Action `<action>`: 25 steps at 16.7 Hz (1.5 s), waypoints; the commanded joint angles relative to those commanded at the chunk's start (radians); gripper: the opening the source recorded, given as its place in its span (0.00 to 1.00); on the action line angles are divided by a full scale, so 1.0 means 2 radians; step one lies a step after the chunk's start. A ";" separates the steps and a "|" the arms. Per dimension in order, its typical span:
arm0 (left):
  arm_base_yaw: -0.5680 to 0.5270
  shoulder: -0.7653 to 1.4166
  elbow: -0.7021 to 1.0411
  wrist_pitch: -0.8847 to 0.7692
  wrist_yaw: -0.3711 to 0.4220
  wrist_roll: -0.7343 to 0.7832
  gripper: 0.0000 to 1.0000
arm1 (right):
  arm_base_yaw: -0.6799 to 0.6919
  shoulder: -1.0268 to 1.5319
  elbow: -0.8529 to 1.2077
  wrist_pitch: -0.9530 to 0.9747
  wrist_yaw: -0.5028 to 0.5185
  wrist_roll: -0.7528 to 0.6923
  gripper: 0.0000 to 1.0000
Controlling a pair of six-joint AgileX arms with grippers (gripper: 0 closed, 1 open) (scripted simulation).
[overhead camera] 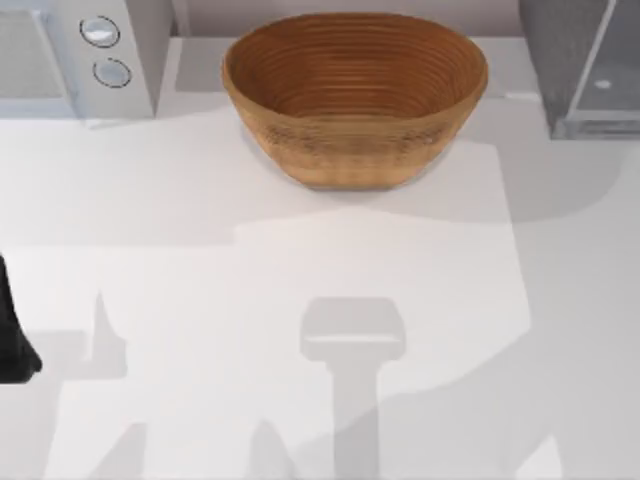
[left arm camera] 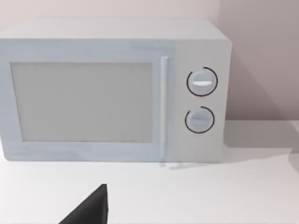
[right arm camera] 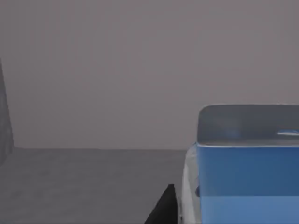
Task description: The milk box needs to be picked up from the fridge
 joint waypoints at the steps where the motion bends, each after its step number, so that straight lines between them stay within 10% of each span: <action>1: 0.000 0.000 0.000 0.000 0.000 0.000 1.00 | -0.003 -0.012 -0.027 0.011 -0.003 0.000 0.00; 15: 0.000 0.000 0.000 0.000 0.000 0.000 1.00 | -0.016 -0.101 -0.185 0.078 -0.021 0.004 0.00; 25: 0.000 0.000 0.000 0.000 0.000 0.000 1.00 | 0.033 -0.449 -0.326 -0.119 0.025 -0.002 0.00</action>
